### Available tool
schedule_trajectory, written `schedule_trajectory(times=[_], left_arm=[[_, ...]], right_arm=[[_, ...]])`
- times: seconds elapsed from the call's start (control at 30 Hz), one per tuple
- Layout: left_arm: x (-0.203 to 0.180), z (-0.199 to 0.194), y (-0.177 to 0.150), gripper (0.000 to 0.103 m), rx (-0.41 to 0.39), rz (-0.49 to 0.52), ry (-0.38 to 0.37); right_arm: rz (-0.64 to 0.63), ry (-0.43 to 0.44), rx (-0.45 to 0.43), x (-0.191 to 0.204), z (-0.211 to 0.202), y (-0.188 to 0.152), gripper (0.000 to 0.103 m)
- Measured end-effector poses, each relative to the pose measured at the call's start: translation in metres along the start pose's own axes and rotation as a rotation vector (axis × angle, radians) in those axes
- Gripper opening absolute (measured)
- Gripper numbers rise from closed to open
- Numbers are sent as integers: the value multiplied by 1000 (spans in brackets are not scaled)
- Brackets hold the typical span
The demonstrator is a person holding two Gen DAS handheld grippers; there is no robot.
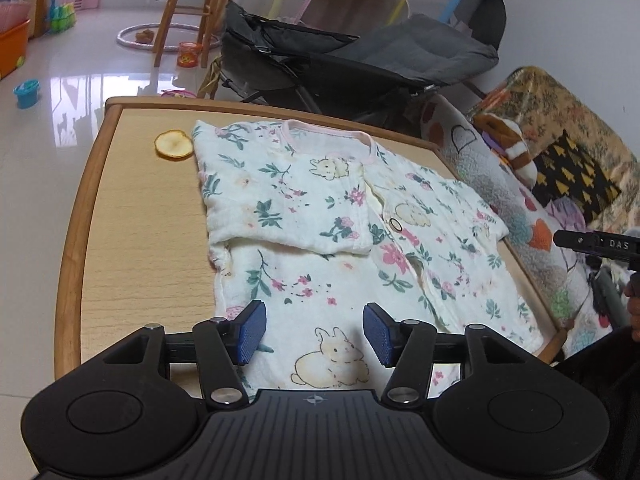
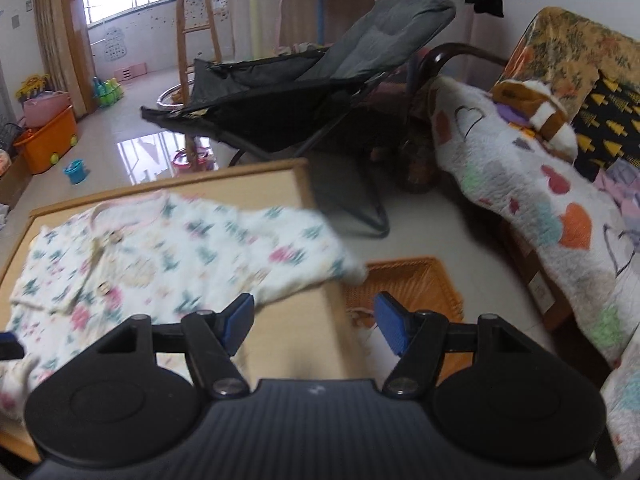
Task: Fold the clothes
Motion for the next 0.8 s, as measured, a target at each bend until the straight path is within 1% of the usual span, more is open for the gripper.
schedule_trajectory(times=[0.17, 0.37, 0.43, 0.6, 0.8], left_arm=[[-1, 5, 0, 58, -13, -48, -18], [-7, 9, -2, 59, -13, -3, -8], [-8, 10, -1, 61, -12, -3, -10], [-8, 9, -2, 61, -14, 1, -16], [-7, 9, -1, 62, -15, 0, -19]], right_arm=[[5, 11, -6, -14, 15, 17, 66], [27, 18, 40, -22, 37, 28, 65], [38, 28, 56, -24, 45, 31, 65], [51, 46, 88, -25, 61, 36, 65], [126, 65, 127, -31, 73, 36, 65]])
Point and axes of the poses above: each gripper's, at about its wrist camera, not at the fingertips, and z roughly the way its jaws point, x to its left, y to its top, the point moved 8 cm from there along z, roughly the way its jaws point, and after that the axes turned 1 degree about x, right-handed, at the moved point
